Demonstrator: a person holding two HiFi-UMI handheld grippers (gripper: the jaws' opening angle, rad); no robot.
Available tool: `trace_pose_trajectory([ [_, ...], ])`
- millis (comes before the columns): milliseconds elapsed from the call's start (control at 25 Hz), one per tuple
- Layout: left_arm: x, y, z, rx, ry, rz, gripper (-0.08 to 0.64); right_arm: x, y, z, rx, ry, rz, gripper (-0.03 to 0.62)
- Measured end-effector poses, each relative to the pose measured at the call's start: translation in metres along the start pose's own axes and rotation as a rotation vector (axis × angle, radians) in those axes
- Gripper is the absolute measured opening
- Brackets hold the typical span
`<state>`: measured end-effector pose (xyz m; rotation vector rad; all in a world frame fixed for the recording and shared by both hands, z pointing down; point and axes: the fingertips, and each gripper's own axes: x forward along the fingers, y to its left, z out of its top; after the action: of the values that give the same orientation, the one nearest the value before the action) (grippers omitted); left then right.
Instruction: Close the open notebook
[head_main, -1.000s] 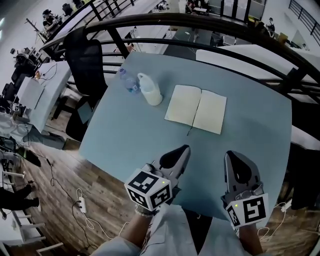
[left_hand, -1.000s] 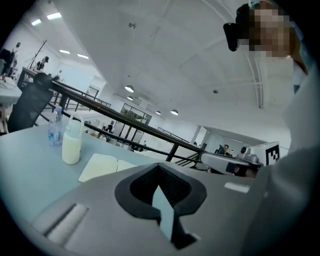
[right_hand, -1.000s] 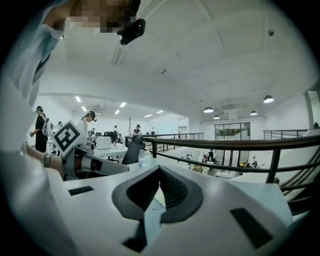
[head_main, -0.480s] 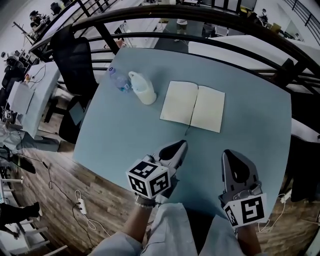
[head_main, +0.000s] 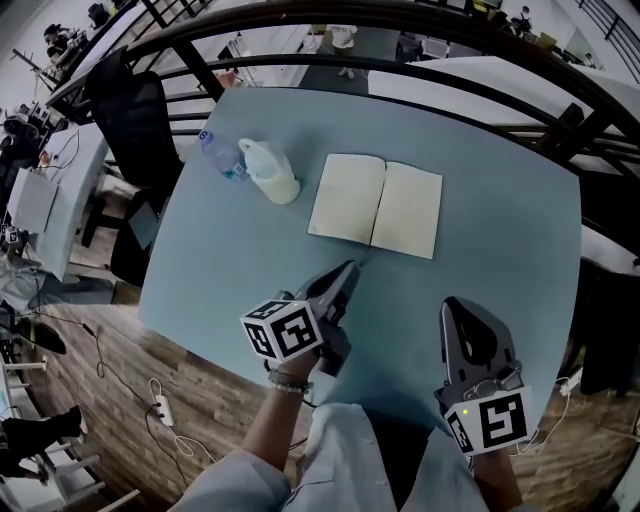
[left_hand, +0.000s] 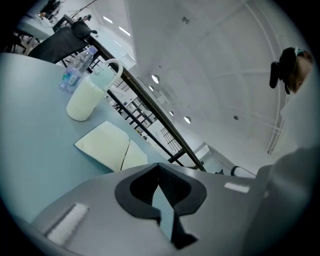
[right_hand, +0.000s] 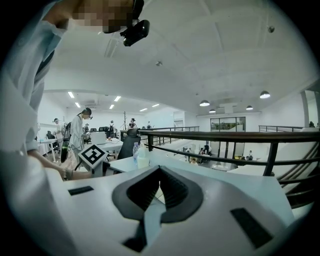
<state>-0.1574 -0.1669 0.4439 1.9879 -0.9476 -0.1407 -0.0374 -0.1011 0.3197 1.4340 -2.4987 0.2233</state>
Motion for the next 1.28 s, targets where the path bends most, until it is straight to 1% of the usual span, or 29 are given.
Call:
trace_pose_trajectory([
  [80, 0.004, 0.011, -0.002, -0.059, -0.008, 0.008, 0.005, 0.001, -0.002, -0.003, -0.001, 0.008, 0.011, 0.002],
  [160, 0.009, 0.022, -0.006, -0.1, -0.013, 0.021, 0.003, 0.004, -0.002, -0.006, -0.007, 0.015, 0.029, 0.002],
  [240, 0.014, 0.033, -0.007, -0.117, -0.013, 0.031, 0.005, 0.009, -0.004, -0.009, -0.005, 0.02, 0.044, 0.002],
  [440, 0.024, 0.05, -0.007, -0.12, -0.026, 0.068, 0.006, 0.02, -0.008, -0.016, 0.009, 0.029, 0.066, 0.002],
  [600, 0.033, 0.059, -0.007, -0.182, -0.042, 0.069, 0.008, 0.025, -0.013, -0.021, 0.019, 0.042, 0.075, 0.002],
  [680, 0.036, 0.066, -0.008, -0.192, -0.045, 0.085, 0.009, 0.027, -0.015, -0.024, 0.025, 0.05, 0.079, 0.002],
  [800, 0.041, 0.076, -0.008, -0.181, -0.051, 0.112, 0.037, 0.032, -0.017, -0.029, 0.03, 0.065, 0.087, 0.002],
  [880, 0.043, 0.081, -0.01, -0.196, -0.047, 0.124, 0.058, 0.034, -0.018, -0.031, 0.038, 0.071, 0.092, 0.002],
  [1040, 0.047, 0.093, -0.015, -0.264, -0.045, 0.149, 0.1, 0.036, -0.021, -0.036, 0.048, 0.083, 0.093, 0.002],
  [1160, 0.049, 0.103, -0.017, -0.324, -0.062, 0.179, 0.109, 0.037, -0.025, -0.038, 0.048, 0.091, 0.086, 0.002],
  [1280, 0.05, 0.112, -0.018, -0.367, -0.07, 0.203, 0.117, 0.038, -0.029, -0.039, 0.052, 0.094, 0.078, 0.002],
])
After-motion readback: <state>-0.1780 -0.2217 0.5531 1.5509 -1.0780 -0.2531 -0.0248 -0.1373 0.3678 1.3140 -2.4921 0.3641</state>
